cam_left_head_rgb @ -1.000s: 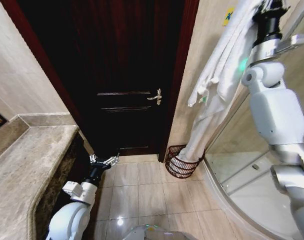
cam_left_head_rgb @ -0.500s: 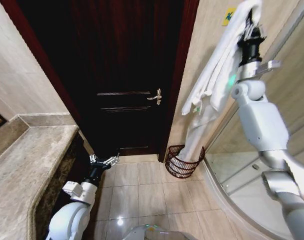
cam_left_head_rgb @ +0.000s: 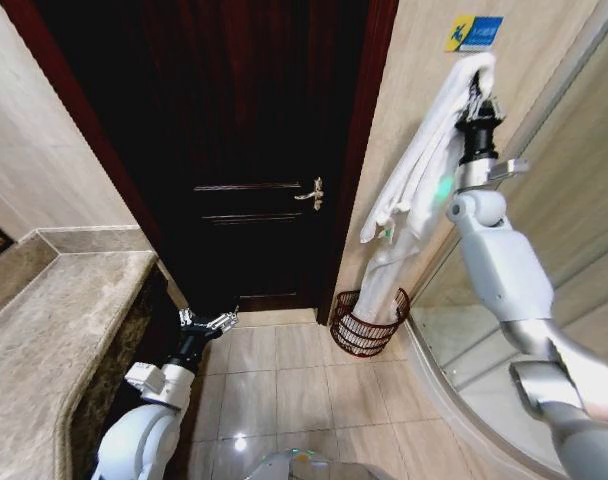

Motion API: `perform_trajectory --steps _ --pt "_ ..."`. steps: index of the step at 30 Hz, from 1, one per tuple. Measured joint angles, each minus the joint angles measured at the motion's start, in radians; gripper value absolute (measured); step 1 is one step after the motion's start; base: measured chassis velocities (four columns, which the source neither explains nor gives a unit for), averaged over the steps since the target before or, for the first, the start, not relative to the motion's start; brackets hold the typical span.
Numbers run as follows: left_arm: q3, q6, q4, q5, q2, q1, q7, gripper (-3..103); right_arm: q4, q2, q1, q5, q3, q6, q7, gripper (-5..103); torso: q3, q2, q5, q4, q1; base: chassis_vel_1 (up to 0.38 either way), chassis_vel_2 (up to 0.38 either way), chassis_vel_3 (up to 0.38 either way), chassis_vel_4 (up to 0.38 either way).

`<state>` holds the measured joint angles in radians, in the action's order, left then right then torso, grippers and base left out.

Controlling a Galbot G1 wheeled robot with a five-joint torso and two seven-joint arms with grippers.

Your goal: Discard the used towel into the hamper.

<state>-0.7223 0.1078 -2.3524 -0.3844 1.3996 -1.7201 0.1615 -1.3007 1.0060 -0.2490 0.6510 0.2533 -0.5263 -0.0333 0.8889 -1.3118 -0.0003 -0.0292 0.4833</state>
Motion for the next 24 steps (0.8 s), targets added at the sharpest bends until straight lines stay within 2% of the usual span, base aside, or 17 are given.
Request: perform_trajectory --steps 13,24 --pt "0.0 0.0 0.0 0.0 0.0 0.0 0.0 99 -0.082 0.034 -0.215 -0.053 0.076 -0.007 0.022 3 0.0 0.0 0.0003 0.0002 0.0 0.0 0.0 0.0 0.0" --pt "0.0 0.0 0.0 0.0 0.0 0.0 0.0 99 -0.114 0.053 -0.324 -0.082 0.117 -0.021 0.039 3 0.0 0.0 0.0003 0.0002 0.0 0.0 0.0 0.0 0.0"
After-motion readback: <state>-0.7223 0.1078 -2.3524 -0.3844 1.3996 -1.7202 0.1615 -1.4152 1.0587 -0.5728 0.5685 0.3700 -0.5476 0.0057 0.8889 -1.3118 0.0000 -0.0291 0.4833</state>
